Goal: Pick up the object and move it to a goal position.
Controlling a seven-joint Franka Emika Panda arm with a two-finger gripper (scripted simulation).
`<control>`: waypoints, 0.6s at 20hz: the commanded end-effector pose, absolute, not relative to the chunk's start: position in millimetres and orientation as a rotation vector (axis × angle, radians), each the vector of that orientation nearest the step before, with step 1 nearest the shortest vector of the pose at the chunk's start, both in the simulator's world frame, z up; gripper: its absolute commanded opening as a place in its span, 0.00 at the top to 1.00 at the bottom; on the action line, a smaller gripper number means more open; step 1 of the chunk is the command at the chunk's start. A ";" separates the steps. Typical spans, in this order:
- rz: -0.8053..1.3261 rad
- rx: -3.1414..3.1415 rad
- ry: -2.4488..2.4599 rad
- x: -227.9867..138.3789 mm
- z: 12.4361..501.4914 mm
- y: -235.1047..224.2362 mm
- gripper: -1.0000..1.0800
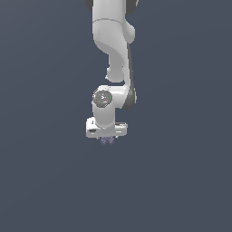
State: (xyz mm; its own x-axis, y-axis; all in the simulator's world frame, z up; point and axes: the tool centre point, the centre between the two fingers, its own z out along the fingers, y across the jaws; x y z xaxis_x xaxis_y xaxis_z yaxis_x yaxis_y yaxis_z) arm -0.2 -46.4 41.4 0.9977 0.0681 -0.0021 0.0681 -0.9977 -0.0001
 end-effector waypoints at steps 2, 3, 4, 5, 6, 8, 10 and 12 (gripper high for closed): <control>0.000 3.140 0.108 0.9 39.5 -46.2 1.00; 0.000 3.140 0.108 0.9 39.5 -46.2 1.00; 0.000 3.140 0.108 0.9 39.5 -46.2 1.00; 0.000 3.140 0.108 0.9 39.5 -46.2 1.00; 0.000 3.140 0.108 0.9 39.5 -46.2 1.00; 0.000 3.140 0.108 0.9 39.5 -46.2 1.00; 0.000 3.140 0.108 0.9 39.5 -46.2 1.00; 0.002 3.140 0.107 1.3 40.1 -46.5 1.00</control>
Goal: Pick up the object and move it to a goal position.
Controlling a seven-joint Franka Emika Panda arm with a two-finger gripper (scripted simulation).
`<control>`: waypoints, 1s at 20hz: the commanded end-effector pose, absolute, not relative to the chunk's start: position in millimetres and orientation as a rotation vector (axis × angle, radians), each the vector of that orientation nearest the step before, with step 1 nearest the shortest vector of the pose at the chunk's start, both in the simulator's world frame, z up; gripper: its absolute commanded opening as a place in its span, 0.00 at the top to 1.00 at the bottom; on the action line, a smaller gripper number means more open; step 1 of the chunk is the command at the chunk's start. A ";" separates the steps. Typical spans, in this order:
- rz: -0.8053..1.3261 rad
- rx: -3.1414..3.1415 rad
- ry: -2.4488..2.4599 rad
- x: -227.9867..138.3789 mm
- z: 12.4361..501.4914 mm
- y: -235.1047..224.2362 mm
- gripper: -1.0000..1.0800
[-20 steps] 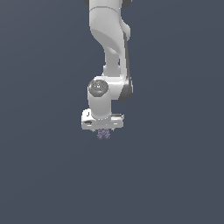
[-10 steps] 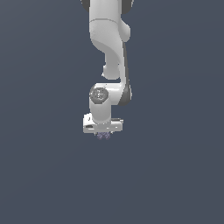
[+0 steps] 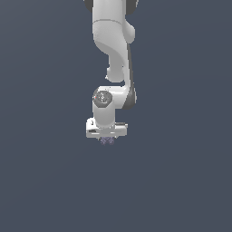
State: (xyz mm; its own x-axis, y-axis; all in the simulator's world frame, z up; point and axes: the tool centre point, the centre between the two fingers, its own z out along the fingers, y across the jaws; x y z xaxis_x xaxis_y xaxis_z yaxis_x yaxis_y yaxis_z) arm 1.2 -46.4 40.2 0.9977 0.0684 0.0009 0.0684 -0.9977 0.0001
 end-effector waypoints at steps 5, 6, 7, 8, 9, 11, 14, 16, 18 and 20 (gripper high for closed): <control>0.002 3.140 0.107 1.1 47.8 -49.5 1.00; 0.002 3.140 0.107 1.0 51.2 -50.8 1.00; 0.002 3.140 0.107 1.0 55.3 -52.4 1.00; 0.002 3.140 0.107 0.9 60.0 -54.2 1.00; 0.002 3.140 0.107 0.8 65.4 -56.3 1.00; 0.002 3.140 0.107 0.5 78.2 -61.3 1.00; 0.002 3.140 0.107 0.1 102.1 -70.5 1.00; 0.001 3.140 0.107 -0.2 120.8 -77.7 1.00; 0.001 3.140 0.107 -0.4 141.5 -85.7 1.00; 0.001 3.140 0.107 -0.7 164.0 -94.3 1.00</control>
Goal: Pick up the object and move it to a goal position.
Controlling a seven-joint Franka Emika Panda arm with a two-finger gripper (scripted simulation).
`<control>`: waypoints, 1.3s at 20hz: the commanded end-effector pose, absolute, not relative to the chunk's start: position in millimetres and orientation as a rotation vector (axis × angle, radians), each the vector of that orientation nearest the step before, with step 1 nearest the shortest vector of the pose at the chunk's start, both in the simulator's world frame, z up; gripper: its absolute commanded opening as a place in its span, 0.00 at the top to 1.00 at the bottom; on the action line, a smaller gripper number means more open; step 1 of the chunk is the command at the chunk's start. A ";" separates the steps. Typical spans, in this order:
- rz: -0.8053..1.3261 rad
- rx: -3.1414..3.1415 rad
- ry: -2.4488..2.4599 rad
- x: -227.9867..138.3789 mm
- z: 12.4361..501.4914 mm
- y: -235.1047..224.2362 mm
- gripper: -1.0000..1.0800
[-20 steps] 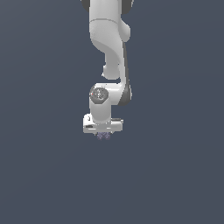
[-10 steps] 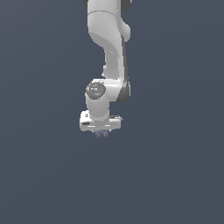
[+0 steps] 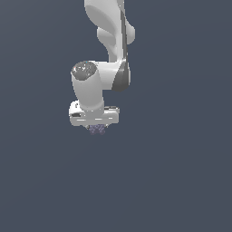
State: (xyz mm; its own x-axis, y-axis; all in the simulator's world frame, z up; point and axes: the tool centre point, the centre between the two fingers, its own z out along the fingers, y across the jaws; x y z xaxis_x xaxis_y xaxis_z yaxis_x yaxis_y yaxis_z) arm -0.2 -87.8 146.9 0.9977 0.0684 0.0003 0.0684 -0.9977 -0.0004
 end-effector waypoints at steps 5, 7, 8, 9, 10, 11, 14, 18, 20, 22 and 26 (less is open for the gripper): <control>-0.001 -3.139 -0.107 -0.8 222.2 -116.7 1.00; -0.001 -3.139 -0.107 -0.8 245.1 -125.5 1.00; -0.001 -3.139 -0.107 -0.7 256.3 -129.8 1.00; -0.001 -3.139 -0.107 -0.6 267.5 -134.1 1.00; -0.001 -3.139 -0.107 -0.4 278.4 -138.4 1.00; -0.001 -3.139 -0.107 -0.3 289.3 -142.6 1.00; -0.001 -3.139 -0.107 0.5 321.2 -155.1 1.00; -0.001 -3.139 -0.108 2.0 356.9 -169.1 1.00; -0.001 -3.139 -0.108 2.8 371.2 -174.9 1.00; -0.001 -3.139 -0.108 3.5 383.2 -179.7 1.00; 0.000 -3.140 -0.108 5.1 400.5 -186.6 1.00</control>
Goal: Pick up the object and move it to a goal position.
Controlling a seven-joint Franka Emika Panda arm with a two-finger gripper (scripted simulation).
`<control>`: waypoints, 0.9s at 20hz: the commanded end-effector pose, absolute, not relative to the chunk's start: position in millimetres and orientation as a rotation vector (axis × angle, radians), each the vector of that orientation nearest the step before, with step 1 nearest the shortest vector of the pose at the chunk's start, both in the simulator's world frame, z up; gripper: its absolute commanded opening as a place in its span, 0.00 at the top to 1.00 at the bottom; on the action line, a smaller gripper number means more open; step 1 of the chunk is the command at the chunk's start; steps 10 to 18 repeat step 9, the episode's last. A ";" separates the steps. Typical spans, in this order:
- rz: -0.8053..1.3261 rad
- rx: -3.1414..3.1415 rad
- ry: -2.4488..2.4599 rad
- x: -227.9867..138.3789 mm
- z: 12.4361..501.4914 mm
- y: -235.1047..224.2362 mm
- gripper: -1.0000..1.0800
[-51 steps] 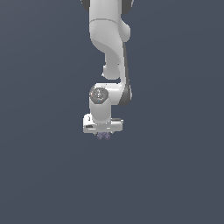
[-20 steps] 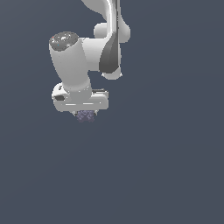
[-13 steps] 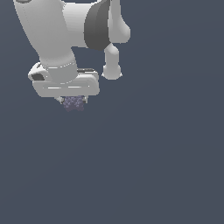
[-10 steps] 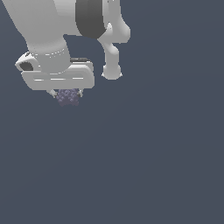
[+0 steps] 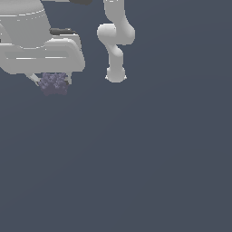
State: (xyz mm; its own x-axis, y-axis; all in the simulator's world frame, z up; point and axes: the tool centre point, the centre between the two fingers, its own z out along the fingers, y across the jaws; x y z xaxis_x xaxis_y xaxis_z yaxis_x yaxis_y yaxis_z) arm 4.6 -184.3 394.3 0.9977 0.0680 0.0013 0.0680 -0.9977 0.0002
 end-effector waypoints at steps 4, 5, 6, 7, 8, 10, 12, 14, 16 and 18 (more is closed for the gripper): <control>0.000 3.140 0.108 6.2 410.5 -190.8 1.00; 0.000 3.140 0.108 6.4 412.1 -191.5 1.00; 0.000 3.140 0.108 6.5 413.3 -191.9 1.00; 0.000 3.140 0.108 6.6 414.1 -192.3 1.00; 0.000 3.140 0.108 6.7 414.6 -192.5 1.00; 0.000 3.140 0.108 6.7 414.8 -192.6 1.00; 0.000 3.140 0.108 6.7 414.8 -192.6 1.00; 0.000 3.140 0.108 6.7 414.8 -192.6 1.00; 0.000 3.140 0.108 6.7 414.8 -192.6 1.00; 0.000 3.140 0.108 6.7 414.8 -192.6 1.00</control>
